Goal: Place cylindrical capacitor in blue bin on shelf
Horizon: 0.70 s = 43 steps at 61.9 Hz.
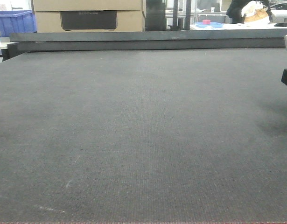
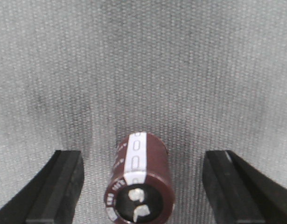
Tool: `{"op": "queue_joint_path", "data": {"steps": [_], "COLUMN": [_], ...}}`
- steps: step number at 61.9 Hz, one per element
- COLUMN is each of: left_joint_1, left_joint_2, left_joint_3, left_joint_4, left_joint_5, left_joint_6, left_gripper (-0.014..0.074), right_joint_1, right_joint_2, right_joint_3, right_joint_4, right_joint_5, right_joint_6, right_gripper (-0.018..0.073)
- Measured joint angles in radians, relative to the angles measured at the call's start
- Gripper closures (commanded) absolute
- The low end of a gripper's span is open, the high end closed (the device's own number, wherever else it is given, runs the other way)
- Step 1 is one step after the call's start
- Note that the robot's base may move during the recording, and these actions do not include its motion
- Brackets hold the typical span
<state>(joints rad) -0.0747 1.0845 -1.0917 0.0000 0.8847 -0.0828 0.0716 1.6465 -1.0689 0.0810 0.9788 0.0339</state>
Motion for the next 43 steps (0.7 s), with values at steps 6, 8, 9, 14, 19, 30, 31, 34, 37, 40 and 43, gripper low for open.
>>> {"op": "queue_joint_path", "data": {"steps": [6, 8, 9, 14, 19, 30, 31, 34, 37, 40, 43], "left_joint_1": [0.0, 0.0, 0.0, 0.0, 0.0, 0.0, 0.0, 0.0, 0.0, 0.0, 0.0], "left_joint_2": [0.0, 0.0, 0.0, 0.0, 0.0, 0.023, 0.029, 0.054, 0.084, 0.116, 0.147], "left_joint_3": [0.0, 0.0, 0.0, 0.0, 0.0, 0.0, -0.002, -0.015, -0.029, -0.048, -0.071], "left_joint_4": [0.0, 0.0, 0.0, 0.0, 0.0, 0.0, 0.0, 0.0, 0.0, 0.0, 0.0], "left_joint_5": [0.0, 0.0, 0.0, 0.0, 0.0, -0.002, 0.0, 0.004, 0.008, 0.011, 0.018], "left_joint_6": [0.0, 0.0, 0.0, 0.0, 0.0, 0.0, 0.0, 0.0, 0.0, 0.0, 0.0], "left_gripper": [0.0708, 0.0708, 0.0708, 0.0708, 0.0708, 0.0708, 0.0708, 0.0708, 0.0706, 0.0692, 0.065], "right_joint_1": [0.0, 0.0, 0.0, 0.0, 0.0, 0.0, 0.0, 0.0, 0.0, 0.0, 0.0], "right_joint_2": [0.0, 0.0, 0.0, 0.0, 0.0, 0.0, 0.0, 0.0, 0.0, 0.0, 0.0], "right_joint_3": [0.0, 0.0, 0.0, 0.0, 0.0, 0.0, 0.0, 0.0, 0.0, 0.0, 0.0], "right_joint_4": [0.0, 0.0, 0.0, 0.0, 0.0, 0.0, 0.0, 0.0, 0.0, 0.0, 0.0], "right_joint_5": [-0.001, -0.001, -0.003, -0.004, -0.004, -0.008, -0.011, -0.013, -0.015, -0.015, -0.015], "right_joint_6": [0.0, 0.0, 0.0, 0.0, 0.0, 0.0, 0.0, 0.0, 0.0, 0.0, 0.0], "right_gripper": [0.0369, 0.0427, 0.0475, 0.0688, 0.0722, 0.0722, 0.0722, 0.0722, 0.0722, 0.0722, 0.0722]}}
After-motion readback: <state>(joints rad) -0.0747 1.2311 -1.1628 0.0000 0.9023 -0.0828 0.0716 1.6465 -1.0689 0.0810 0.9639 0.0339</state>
